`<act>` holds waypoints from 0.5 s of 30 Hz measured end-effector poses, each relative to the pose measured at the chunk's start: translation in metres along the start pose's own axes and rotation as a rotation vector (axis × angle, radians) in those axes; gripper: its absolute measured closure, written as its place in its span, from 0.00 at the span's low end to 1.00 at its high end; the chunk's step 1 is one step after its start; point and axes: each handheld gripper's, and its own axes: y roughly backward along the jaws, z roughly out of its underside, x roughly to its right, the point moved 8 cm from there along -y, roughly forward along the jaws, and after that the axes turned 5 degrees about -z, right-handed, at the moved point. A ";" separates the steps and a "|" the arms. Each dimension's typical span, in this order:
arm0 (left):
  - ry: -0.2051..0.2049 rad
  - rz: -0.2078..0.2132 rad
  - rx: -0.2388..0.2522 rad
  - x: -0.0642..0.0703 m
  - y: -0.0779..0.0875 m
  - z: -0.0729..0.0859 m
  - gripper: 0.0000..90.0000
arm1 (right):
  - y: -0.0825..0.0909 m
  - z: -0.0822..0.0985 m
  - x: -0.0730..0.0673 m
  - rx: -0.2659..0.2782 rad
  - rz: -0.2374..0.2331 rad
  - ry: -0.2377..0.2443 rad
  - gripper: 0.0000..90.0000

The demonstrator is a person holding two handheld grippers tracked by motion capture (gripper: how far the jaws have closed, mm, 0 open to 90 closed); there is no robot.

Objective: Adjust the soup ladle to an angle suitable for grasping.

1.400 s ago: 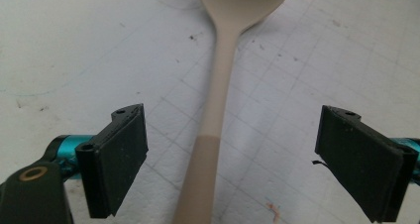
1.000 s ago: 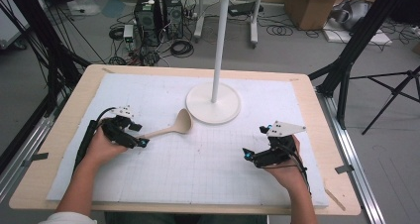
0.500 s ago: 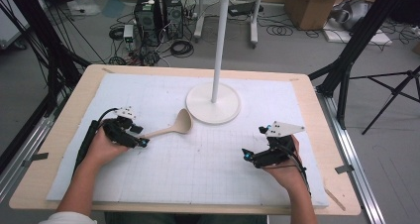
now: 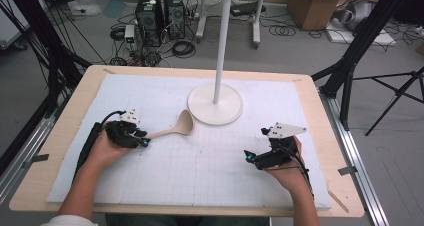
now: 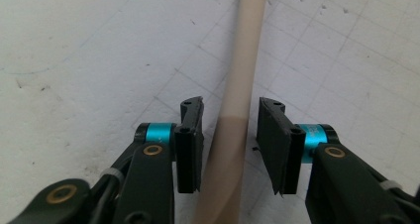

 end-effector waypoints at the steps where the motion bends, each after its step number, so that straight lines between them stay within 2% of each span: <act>1: 0.000 0.000 0.000 0.000 0.000 0.000 0.73 | 0.000 0.000 0.000 0.000 0.000 0.000 0.00; 3: -0.008 0.002 0.005 0.001 0.001 0.000 0.79 | -0.001 0.000 0.000 -0.004 -0.001 0.001 0.00; 5: -0.013 0.000 0.006 0.002 0.001 0.000 0.80 | -0.001 0.001 0.000 -0.005 -0.001 0.004 0.00; 7: -0.022 0.031 0.011 0.005 0.001 0.000 0.81 | -0.001 0.000 0.000 -0.005 0.000 0.002 0.00; 9: -0.027 0.044 0.015 0.006 0.001 0.000 0.82 | -0.001 0.000 0.000 -0.004 0.001 0.005 0.00; 10: -0.018 0.070 0.022 0.010 0.000 -0.002 0.84 | -0.001 0.001 0.000 -0.008 0.001 -0.002 0.00; 15: -0.026 0.076 0.030 0.014 -0.001 -0.004 0.84 | -0.001 0.002 0.001 -0.009 -0.001 0.002 0.00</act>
